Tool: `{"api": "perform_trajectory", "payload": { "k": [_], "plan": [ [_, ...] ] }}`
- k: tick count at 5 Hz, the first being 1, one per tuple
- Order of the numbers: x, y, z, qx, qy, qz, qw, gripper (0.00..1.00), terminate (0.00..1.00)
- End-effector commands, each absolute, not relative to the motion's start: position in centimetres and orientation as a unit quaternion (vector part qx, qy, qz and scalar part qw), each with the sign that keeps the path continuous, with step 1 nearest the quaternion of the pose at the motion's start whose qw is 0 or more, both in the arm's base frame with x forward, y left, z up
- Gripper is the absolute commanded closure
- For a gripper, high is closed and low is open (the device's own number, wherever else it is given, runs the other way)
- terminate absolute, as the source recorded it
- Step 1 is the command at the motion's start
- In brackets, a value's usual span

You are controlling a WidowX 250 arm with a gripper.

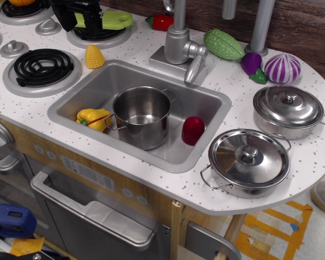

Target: Put corn in pot which is in sink

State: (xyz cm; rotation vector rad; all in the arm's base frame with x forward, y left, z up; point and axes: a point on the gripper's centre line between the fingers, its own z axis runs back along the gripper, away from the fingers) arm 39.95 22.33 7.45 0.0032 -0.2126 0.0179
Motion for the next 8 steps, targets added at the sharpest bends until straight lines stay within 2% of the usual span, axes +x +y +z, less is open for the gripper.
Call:
{"api": "perform_trajectory", "payload": {
  "k": [1, 3, 5, 6, 7, 8],
  "plan": [
    [40.0, 22.3, 7.4, 0.002, -0.106, 0.009, 0.994, 0.00, 0.00],
    [41.0, 23.7, 5.4, 0.006, -0.137, -0.008, 0.991, 0.00, 0.00],
    [41.5, 24.1, 4.1, -0.009, -0.148, -0.010, 0.989, 0.00, 0.00],
    [41.5, 24.0, 3.8, -0.010, -0.154, 0.002, 0.988, 1.00, 0.00],
    [41.5, 23.6, 4.2, 0.002, -0.161, 0.007, 0.987, 1.00, 0.00],
    [41.9, 22.2, 6.3, 0.030, -0.161, 0.004, 0.986, 1.00, 0.00]
  ]
}}
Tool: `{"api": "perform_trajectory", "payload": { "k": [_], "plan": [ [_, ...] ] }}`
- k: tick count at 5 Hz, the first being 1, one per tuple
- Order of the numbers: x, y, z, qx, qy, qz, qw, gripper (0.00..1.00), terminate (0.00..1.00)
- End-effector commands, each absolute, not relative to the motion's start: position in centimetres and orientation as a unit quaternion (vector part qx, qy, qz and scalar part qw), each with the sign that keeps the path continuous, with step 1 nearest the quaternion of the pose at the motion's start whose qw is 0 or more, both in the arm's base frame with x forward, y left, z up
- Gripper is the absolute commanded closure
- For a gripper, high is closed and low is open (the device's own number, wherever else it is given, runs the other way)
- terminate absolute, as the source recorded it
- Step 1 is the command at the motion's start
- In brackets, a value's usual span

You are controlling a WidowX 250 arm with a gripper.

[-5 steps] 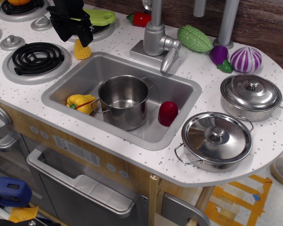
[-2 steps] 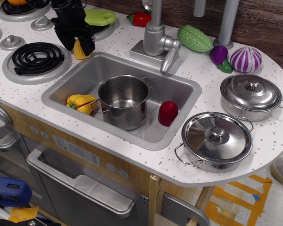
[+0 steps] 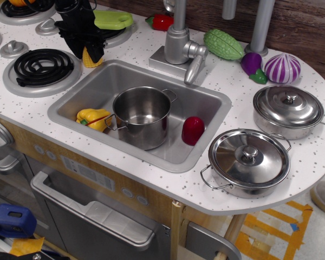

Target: Put corn in pot which is in sink

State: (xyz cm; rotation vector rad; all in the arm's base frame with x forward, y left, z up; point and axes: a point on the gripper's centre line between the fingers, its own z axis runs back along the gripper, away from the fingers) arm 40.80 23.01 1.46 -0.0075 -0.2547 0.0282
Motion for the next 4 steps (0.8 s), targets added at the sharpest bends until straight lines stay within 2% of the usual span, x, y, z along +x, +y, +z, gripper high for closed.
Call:
{"api": "perform_trajectory", "payload": {
  "k": [1, 2, 3, 4],
  "plan": [
    [42.3, 20.3, 9.1, 0.043, -0.144, 0.015, 0.989, 1.00, 0.00],
    [42.2, 18.1, 10.9, 0.034, -0.129, 0.039, 0.990, 1.00, 0.00],
    [41.7, 14.8, 11.9, 0.007, -0.100, 0.119, 0.988, 1.00, 0.00],
    [41.0, 12.9, 11.8, -0.017, -0.100, 0.166, 0.981, 1.00, 0.00]
  ]
}}
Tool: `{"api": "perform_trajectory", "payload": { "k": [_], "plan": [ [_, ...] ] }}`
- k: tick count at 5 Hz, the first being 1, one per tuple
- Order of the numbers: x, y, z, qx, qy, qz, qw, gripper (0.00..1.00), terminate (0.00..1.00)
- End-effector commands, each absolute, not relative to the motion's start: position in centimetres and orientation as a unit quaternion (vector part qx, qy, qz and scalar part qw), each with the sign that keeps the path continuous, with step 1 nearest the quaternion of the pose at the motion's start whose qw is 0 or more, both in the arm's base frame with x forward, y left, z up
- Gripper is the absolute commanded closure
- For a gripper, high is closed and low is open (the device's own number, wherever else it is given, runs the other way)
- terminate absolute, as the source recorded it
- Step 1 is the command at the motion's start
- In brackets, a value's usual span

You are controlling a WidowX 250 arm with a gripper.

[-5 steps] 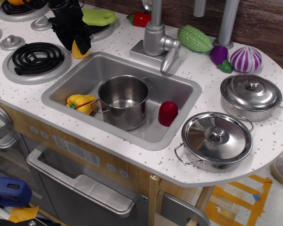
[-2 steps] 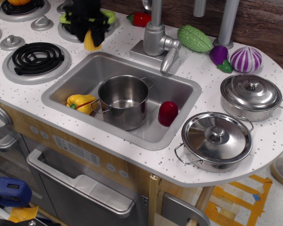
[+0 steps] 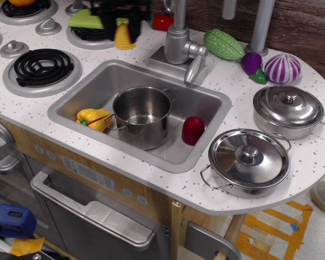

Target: Put corn in pot which is in sink

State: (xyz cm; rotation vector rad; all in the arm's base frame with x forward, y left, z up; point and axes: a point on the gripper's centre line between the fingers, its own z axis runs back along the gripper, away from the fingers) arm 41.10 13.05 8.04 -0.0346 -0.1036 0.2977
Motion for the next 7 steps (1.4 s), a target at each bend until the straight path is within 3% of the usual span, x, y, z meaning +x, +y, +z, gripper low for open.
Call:
{"api": "perform_trajectory", "payload": {
  "k": [1, 2, 3, 6, 7],
  "plan": [
    [40.8, 11.1, 11.5, -0.008, -0.104, 0.180, 0.978, 1.00, 0.00],
    [39.6, 10.0, 10.3, -0.014, -0.106, 0.200, 0.974, 1.00, 0.00],
    [38.5, 9.1, 9.8, -0.030, -0.105, 0.212, 0.971, 0.00, 0.00],
    [37.3, 8.3, 9.5, -0.025, -0.102, 0.229, 0.968, 0.00, 0.00],
    [37.3, 8.3, 9.5, -0.025, -0.102, 0.229, 0.968, 0.00, 1.00]
  ]
}}
